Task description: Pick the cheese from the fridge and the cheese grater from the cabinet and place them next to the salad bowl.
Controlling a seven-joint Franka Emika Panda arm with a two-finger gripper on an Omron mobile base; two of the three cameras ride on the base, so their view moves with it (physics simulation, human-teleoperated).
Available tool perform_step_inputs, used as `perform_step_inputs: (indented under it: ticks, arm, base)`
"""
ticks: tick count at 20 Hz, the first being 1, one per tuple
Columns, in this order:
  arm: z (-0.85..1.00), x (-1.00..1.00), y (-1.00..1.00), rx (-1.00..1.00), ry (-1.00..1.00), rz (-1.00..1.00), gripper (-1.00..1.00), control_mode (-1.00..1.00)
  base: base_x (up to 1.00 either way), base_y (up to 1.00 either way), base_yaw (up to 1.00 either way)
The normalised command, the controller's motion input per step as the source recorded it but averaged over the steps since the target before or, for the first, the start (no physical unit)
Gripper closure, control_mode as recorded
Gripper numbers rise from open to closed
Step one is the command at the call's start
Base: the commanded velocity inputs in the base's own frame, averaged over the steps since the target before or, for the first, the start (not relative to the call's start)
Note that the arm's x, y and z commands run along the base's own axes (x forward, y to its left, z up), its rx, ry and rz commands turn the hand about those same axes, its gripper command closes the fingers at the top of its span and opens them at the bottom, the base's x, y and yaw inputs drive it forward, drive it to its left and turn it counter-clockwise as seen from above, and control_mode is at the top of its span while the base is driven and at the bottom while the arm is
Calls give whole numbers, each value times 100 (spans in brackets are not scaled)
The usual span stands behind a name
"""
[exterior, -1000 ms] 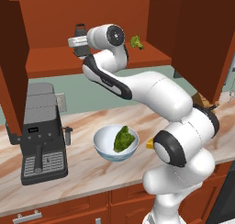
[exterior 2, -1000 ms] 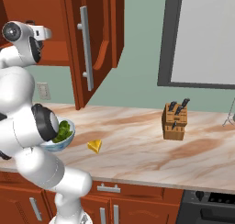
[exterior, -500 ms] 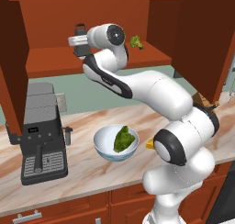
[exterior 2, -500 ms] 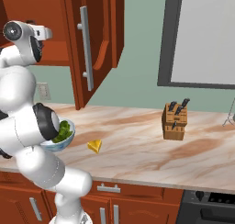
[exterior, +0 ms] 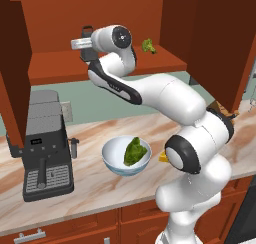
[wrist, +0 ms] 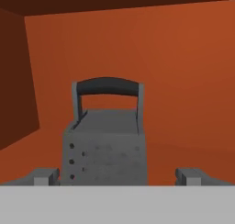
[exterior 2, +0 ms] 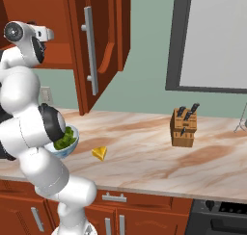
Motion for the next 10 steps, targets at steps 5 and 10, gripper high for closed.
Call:
perform_step_inputs:
  ticks: [5, 10]
  arm:
    - [0, 1, 1, 0, 0, 0, -100, -100]
    - [-15, 38, 9, 0, 1, 0, -100, -100]
  base:
    - [0, 0, 0]
    - [0, 0, 0]
